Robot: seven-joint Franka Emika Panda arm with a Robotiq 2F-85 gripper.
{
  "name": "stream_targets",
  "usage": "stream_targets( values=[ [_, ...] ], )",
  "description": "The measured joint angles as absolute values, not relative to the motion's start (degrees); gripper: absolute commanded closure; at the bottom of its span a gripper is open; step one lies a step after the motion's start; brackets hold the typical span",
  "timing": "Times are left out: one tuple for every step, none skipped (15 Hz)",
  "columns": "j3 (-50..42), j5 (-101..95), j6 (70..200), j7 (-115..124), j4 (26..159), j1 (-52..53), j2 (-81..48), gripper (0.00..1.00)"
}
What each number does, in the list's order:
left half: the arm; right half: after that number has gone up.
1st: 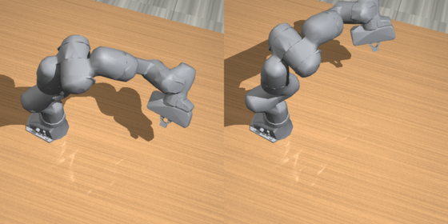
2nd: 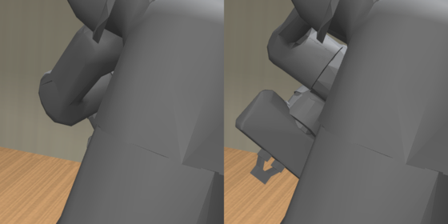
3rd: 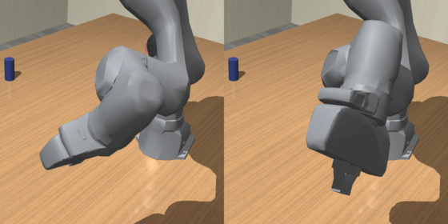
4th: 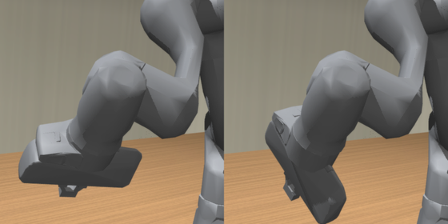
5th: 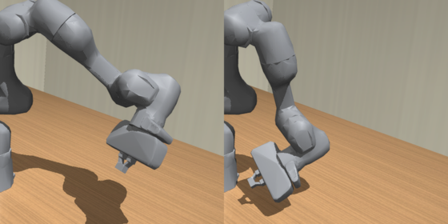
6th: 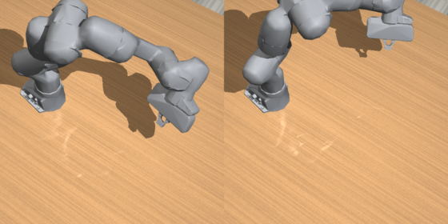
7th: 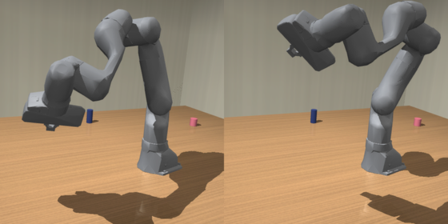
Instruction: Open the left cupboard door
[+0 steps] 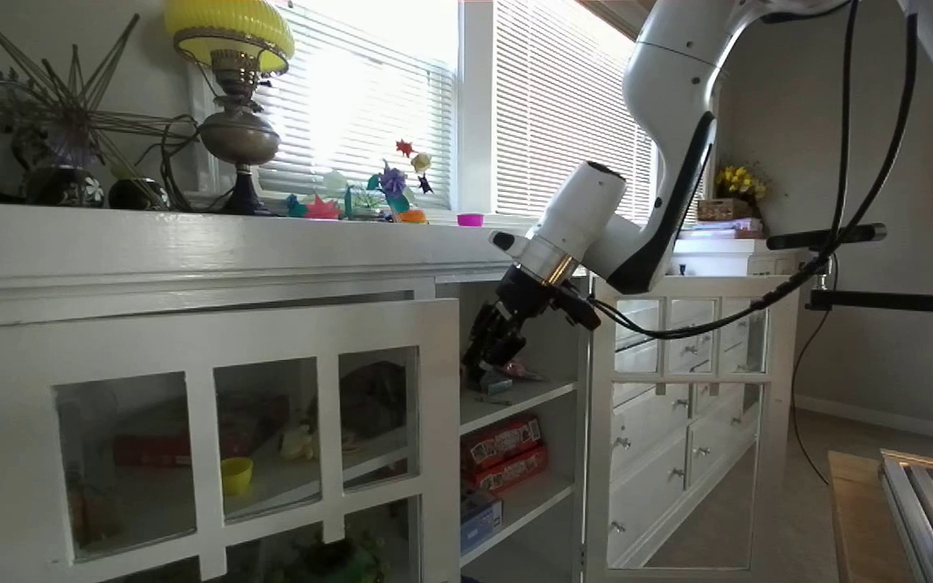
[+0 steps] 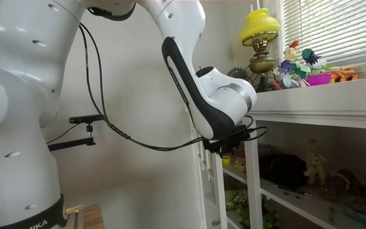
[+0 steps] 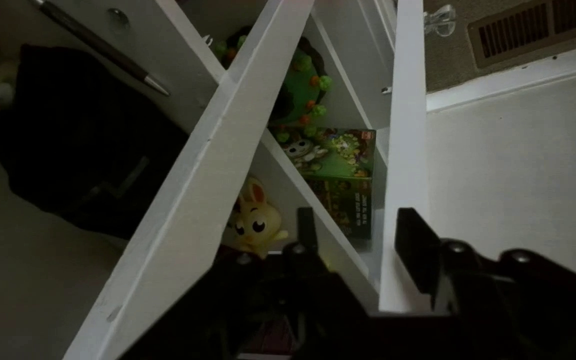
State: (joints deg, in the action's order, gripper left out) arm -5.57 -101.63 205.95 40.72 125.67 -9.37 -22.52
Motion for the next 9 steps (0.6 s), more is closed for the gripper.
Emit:
stream_targets(
  values=[
    [-5.53,-101.36,205.95,41.44,125.17,-9.37,-22.55,0.91],
    [-5.44,-101.22,205.95,42.36,124.65,-9.37,-22.63,0.98],
    [-5.33,-101.15,205.95,43.33,124.12,-9.36,-22.8,1.0],
    [-5.2,-100.98,205.95,44.31,123.6,-9.34,-23.05,1.0],
    [-5.07,-100.76,205.95,45.17,123.1,-9.29,-23.34,1.0],
    [-4.91,-100.26,205.95,45.78,122.59,-9.28,-23.7,1.0],
    [-4.71,-99.63,205.95,46.29,122.11,-9.28,-24.08,1.0],
    [-4.51,-99.25,205.98,46.86,121.56,-9.28,-24.5,1.0],
    [-4.32,-99.2,206.12,47.55,120.99,-9.27,-24.99,1.0]
  ],
)
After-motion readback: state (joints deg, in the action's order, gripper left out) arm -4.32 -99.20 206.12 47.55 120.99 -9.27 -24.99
